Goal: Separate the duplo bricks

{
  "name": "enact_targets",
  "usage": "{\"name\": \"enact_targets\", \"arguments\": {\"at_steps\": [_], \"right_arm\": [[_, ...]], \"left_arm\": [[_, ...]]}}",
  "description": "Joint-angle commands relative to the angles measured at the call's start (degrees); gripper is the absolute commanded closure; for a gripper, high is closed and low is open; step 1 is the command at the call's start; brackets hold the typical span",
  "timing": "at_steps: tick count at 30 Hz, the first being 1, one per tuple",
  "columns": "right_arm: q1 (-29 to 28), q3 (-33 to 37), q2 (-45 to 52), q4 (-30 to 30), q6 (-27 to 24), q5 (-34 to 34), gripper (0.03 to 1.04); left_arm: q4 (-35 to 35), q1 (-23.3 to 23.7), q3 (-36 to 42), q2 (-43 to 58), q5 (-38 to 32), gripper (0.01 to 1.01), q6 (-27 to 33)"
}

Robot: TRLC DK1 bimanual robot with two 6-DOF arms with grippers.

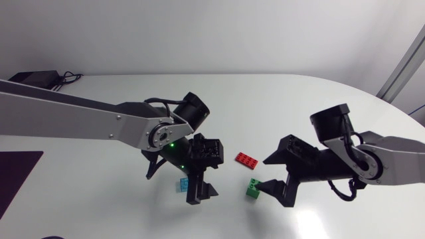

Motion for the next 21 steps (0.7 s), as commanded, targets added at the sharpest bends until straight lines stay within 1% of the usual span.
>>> {"name": "enact_targets", "arguments": {"at_steps": [1,8,14,18,21], "right_arm": [[2.14,-2.25,0.78,-0.70,-0.33,1.47,0.08],[5.65,-2.96,5.53,3.43,1.70,5.69,0.09],[5.48,-1.90,9.84,6.06,2.05,6.83,0.10],[5.48,-1.90,10.54,6.59,2.31,6.92,0.19],[5.22,-2.08,10.54,6.86,2.40,6.83,0.32]], "left_arm": [[0.41,0.26,-1.71,-2.09,0.23,0.111,-0.59],[0.32,0.26,-3.11,-3.84,0.23,0.111,-0.59],[0.41,0.26,-3.99,-4.46,0.23,0.111,-0.50],[0.85,0.35,-4.52,-4.46,0.23,0.111,-0.41],[0.93,0.35,-4.61,-4.46,0.32,0.111,-0.32]]}}
